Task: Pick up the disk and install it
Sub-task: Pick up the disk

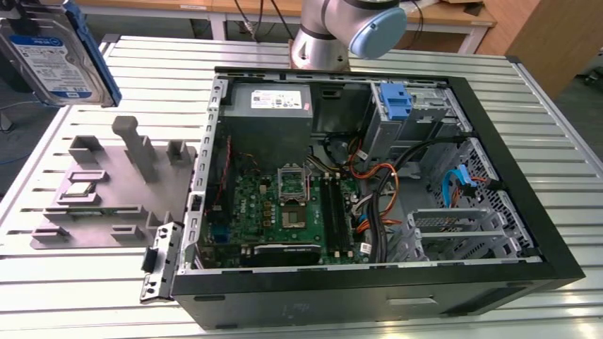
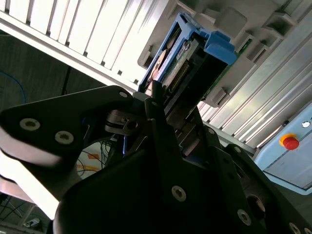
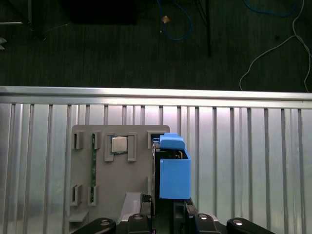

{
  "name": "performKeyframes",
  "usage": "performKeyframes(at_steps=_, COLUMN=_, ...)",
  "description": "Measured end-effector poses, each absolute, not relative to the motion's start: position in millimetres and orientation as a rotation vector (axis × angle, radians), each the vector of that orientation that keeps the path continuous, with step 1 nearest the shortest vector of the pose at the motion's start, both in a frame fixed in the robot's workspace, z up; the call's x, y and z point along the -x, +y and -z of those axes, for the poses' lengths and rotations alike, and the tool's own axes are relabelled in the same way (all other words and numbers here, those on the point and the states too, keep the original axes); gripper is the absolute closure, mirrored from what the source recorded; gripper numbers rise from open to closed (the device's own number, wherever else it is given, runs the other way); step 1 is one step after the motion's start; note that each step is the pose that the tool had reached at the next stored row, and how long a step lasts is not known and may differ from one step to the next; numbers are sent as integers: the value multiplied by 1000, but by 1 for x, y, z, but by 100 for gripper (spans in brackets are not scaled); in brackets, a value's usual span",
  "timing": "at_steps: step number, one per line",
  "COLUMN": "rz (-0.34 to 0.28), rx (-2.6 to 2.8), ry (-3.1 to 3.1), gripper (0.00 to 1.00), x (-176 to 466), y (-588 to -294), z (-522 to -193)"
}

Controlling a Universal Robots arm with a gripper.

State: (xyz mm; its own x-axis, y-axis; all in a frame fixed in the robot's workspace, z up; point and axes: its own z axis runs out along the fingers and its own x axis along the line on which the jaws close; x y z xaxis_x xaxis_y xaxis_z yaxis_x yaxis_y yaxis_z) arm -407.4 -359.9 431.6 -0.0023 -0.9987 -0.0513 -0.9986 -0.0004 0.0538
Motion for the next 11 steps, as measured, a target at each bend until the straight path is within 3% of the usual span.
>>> performKeyframes(at_steps=11, rz=117, rx=-2218, ry=-2220, gripper=65, x=407, y=-360, z=-442)
